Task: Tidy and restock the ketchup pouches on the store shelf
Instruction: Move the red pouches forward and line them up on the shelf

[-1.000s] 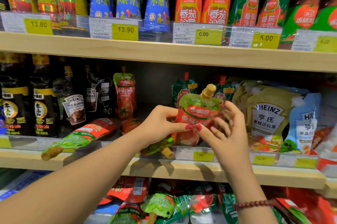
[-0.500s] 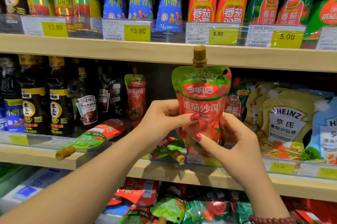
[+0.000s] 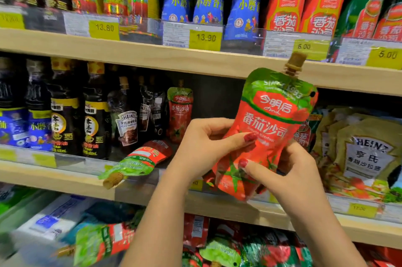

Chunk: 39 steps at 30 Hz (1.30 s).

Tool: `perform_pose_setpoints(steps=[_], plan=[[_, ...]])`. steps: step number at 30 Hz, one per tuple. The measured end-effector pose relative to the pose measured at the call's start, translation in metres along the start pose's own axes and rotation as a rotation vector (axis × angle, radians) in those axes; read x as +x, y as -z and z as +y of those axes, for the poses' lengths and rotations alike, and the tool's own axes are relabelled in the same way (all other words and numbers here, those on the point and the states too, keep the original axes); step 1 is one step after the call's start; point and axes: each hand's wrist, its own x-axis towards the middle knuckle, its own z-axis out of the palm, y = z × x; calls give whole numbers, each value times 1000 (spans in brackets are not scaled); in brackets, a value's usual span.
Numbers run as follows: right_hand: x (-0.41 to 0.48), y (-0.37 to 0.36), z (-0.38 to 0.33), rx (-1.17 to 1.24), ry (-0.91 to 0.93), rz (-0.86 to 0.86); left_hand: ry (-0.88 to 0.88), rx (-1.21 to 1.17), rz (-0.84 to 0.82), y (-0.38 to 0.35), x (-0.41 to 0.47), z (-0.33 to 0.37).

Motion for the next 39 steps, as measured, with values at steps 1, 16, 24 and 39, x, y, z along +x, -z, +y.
perform_pose_setpoints(steps=[1,16,24,39], plan=[[2,-4,-1,-10,10,14,-15,-7,35,3,-2,-3],[69,-38,30,-106,169,187,53,324,502,39,-11,-51],[98,-45,82,-360,-40,101,158,976,273,45,-23,-73],[144,-68,135,-405,-125,-233,-22,1101,272,51,-28,-78]])
